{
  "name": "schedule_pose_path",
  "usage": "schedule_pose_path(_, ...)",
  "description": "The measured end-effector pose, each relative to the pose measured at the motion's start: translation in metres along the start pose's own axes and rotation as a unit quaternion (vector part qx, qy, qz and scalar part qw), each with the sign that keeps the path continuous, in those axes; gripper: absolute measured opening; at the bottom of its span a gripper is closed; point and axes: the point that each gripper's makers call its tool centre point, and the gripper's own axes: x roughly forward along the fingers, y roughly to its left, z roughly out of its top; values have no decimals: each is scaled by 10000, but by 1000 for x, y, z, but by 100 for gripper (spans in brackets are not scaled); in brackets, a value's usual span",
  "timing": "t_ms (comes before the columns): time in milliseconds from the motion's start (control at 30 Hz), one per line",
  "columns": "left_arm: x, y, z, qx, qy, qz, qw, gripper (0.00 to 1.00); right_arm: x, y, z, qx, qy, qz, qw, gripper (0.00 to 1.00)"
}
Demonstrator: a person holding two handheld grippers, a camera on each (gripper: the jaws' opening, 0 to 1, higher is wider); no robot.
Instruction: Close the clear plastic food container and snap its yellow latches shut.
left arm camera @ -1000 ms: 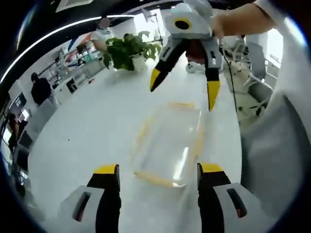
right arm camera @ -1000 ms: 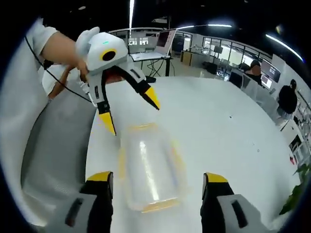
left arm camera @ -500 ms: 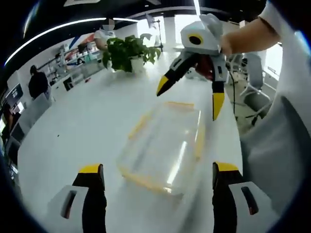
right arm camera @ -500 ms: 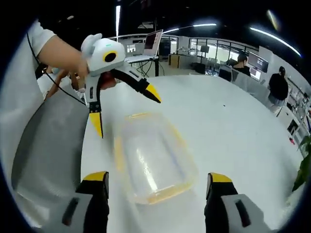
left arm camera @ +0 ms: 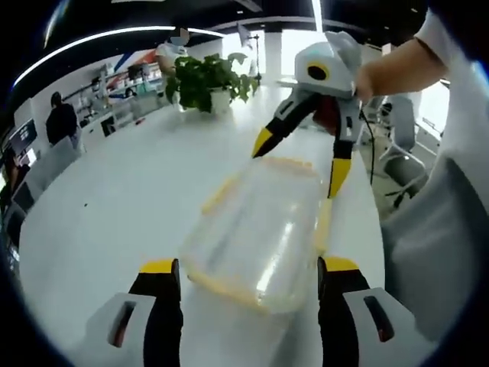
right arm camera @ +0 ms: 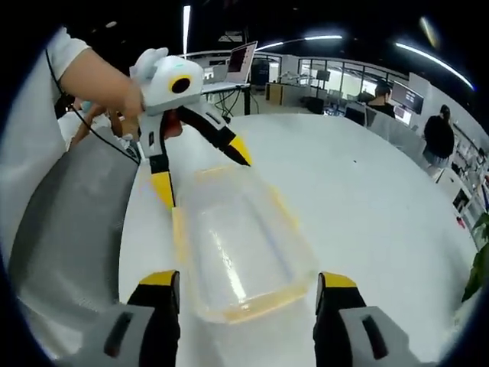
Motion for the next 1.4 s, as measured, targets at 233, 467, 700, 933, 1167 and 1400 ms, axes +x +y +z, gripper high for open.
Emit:
schedule_pose_path(233, 0, 0, -3, 30, 17, 4, 10000, 72, 2, 1, 2, -30, -73, -27, 10000, 69)
schedule_pose_path(467, -9, 1, -10, 6, 32, -10, 10000, 72, 9, 8, 8, -45, -84, 7, 10000, 69)
schedule_pose_path(700, -24, 4, -23, 12, 98, -32, 9999, 72, 22, 21, 21, -65, -112, 28, 9999, 69)
schedule_pose_path(933, -42, 11, -39, 21, 159, -25, 9999, 71, 37, 31, 34, -64, -150, 29, 9999, 69)
schedule_pose_path(1167, -61, 16, -54, 21, 195, -32, 9998, 71, 52, 45, 49, -58, -160, 45, 9998, 68)
schedule_pose_path(1400, -77, 26, -67, 55, 223, -40, 9997, 71, 68, 54, 64, -46, -214, 23, 9998, 68)
